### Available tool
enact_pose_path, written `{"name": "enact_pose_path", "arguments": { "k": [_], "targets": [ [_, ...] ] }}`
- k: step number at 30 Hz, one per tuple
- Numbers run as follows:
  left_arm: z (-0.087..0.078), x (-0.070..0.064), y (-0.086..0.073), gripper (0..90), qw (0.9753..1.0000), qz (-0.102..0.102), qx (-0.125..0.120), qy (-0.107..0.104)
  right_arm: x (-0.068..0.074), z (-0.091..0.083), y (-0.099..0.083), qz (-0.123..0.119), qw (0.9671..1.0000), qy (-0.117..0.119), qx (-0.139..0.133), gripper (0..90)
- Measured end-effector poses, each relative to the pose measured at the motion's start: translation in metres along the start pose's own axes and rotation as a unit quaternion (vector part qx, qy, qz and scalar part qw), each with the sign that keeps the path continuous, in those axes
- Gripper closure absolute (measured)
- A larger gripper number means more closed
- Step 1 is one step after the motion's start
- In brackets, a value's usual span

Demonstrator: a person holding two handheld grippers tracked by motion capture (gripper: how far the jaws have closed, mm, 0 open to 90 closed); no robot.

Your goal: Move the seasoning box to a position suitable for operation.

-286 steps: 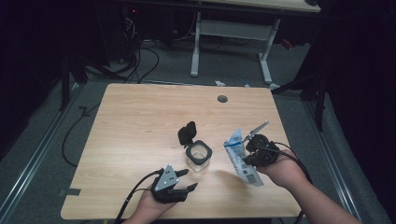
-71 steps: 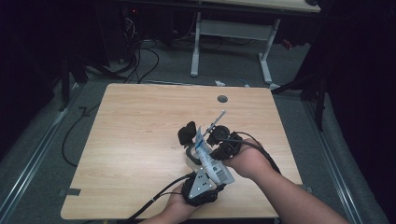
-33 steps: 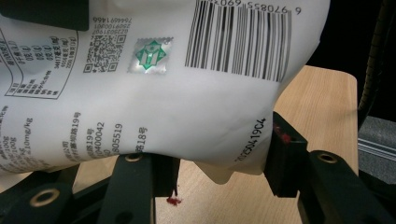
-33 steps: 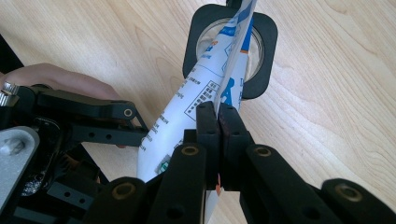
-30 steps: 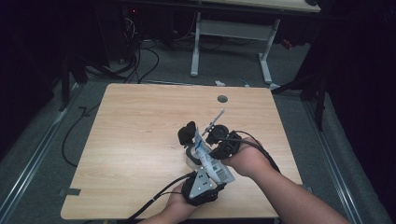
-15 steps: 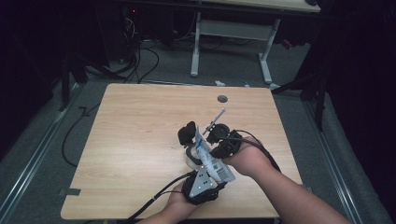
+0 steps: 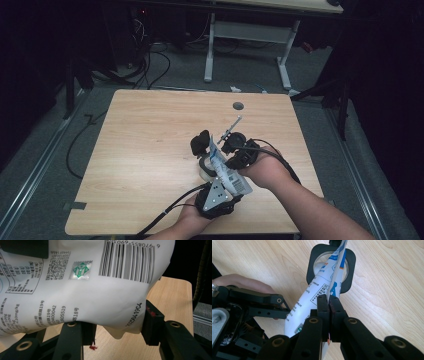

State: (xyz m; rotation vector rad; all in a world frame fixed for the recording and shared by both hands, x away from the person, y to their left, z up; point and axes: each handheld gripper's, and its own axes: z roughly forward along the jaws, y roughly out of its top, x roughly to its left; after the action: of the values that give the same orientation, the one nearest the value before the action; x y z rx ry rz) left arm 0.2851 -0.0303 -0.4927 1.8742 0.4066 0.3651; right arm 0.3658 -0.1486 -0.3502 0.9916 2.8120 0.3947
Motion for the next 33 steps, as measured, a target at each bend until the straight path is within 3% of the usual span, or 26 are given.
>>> {"name": "enact_pose_path", "arguments": {
  "k": [33],
  "targets": [
    [-0.0025,0.0017,0.0026,53.8,0.9999,-0.009,-0.007,0.001,0.0004,-0.0005,0.0064,-0.007,1.0,-0.001,0.003,89.2]
  ]
}}
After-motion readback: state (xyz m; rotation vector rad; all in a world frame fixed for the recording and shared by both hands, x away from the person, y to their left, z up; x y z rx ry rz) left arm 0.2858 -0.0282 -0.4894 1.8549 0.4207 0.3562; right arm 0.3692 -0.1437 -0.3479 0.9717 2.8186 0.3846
